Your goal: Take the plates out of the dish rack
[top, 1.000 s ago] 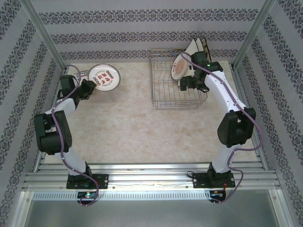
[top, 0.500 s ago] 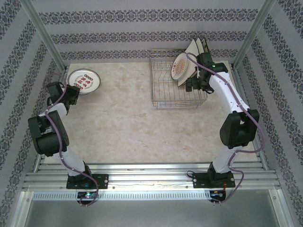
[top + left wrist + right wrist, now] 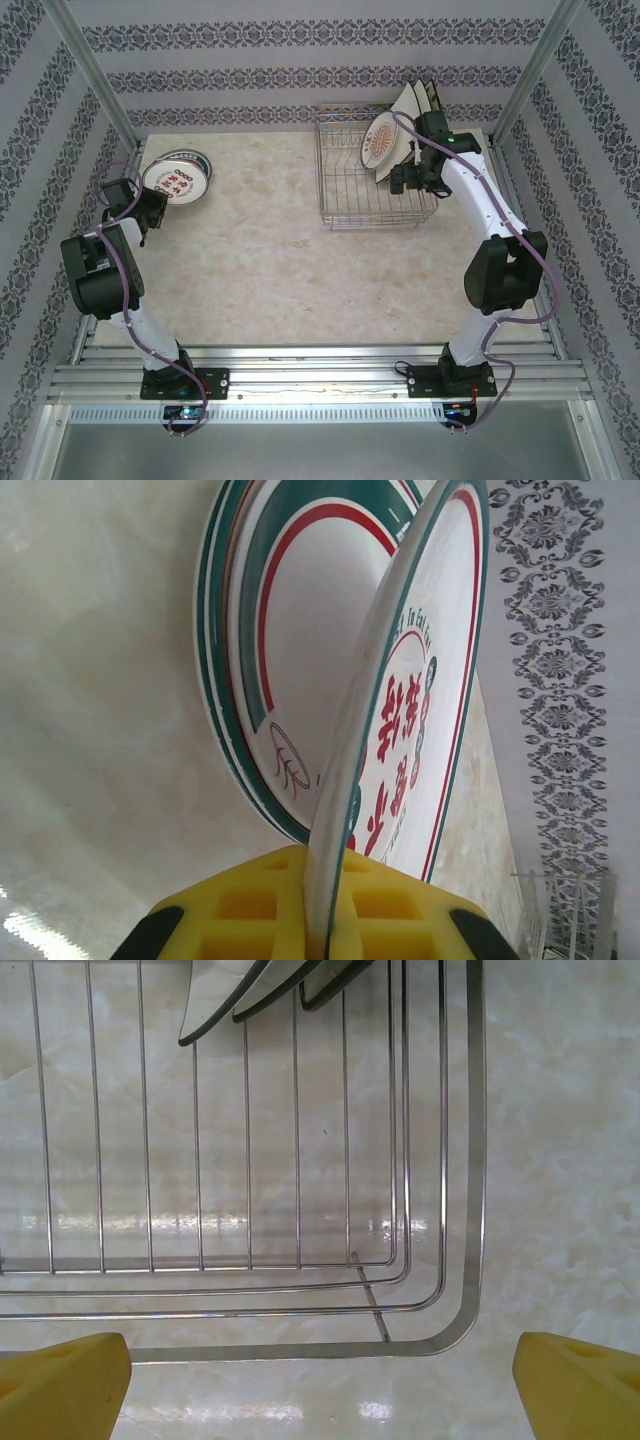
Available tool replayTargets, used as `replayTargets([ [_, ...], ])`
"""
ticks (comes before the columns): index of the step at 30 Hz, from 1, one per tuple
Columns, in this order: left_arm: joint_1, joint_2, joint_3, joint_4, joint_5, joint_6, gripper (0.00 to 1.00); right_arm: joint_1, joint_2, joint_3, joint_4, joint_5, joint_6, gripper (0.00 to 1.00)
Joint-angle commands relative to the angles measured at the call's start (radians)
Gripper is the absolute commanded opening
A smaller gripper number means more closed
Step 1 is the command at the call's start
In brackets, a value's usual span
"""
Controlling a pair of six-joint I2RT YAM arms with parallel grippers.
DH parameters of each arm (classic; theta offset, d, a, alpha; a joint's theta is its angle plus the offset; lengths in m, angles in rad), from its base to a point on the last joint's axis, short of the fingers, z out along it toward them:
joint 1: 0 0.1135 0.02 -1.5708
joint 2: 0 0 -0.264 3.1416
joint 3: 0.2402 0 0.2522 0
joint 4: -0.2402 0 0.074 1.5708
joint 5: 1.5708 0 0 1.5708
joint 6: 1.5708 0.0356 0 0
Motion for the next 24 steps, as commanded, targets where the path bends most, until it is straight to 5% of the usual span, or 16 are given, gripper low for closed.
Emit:
replayTargets([
  [1,0.011,0.007,0.049,0.066,-0.018,0.024,0.00,0.015,-0.001,-0.002,-0.007,-0.024,-0.014,0.98],
  [18,0.011,0.095,0.121,0.048,-0.030,0.028,0.00,0.032,0.019,0.045,-0.035,-0.022,-0.018,0.98],
  [24,0.011,0.121,0.151,0.020,-0.038,0.036,0.10,0.041,0.035,0.077,-0.053,-0.014,-0.018,0.98],
])
